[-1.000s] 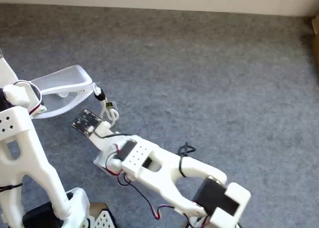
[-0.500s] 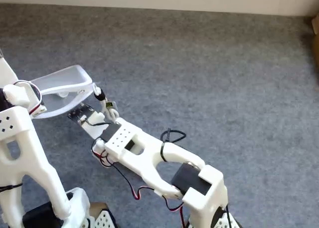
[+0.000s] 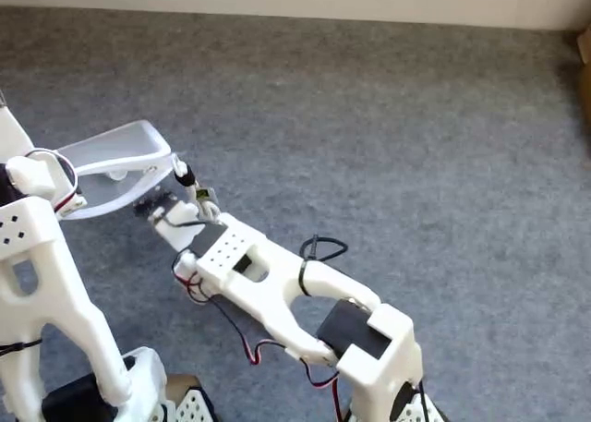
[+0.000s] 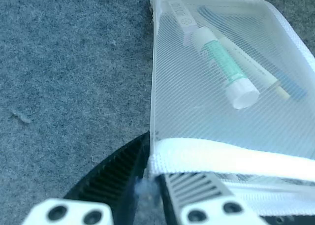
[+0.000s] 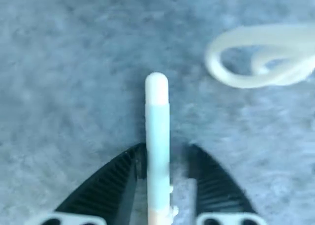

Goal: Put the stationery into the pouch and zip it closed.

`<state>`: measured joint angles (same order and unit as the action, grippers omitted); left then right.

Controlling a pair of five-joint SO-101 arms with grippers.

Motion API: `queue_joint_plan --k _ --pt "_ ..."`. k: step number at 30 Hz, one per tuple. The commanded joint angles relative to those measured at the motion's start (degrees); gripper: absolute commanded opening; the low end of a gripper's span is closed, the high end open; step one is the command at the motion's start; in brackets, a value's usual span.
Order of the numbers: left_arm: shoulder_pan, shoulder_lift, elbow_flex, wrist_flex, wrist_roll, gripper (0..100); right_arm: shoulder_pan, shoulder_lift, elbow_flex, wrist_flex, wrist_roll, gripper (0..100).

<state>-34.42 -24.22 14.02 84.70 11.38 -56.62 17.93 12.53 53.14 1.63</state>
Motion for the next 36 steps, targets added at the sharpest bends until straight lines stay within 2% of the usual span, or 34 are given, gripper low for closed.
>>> queue_joint_plan --k 1,7,11,15,21,24,36 --pt "-1.1 -0.1 0.1 -1.0 0.8 1 0.1 0.0 -2.4 0.2 0.1 1.3" --pt "-1.2 -0.1 0.1 -1.0 0.8 1 0.2 -0.2 -2.5 2.3 0.2 0.4" --pt "-1.2 -0.1 0.1 -0.9 0.8 1 0.1 -1.0 -3.9 8.7 5.0 0.4" --pt "-1.2 -0.1 0.1 -0.9 0.8 1 0.3 -5.1 -5.6 13.1 5.3 0.4" --pt "-1.2 -0.1 0.1 -0.9 0.8 1 0.2 -15.7 -1.7 13.2 5.5 0.4" --pt "-1.0 -0.1 0.2 -0.9 0.8 1 0.1 -21.7 4.4 7.9 5.5 0.4" --pt "-0.9 -0.1 0.2 -1.0 0.8 1 0.2 -42.9 31.0 -24.6 5.4 0.4"
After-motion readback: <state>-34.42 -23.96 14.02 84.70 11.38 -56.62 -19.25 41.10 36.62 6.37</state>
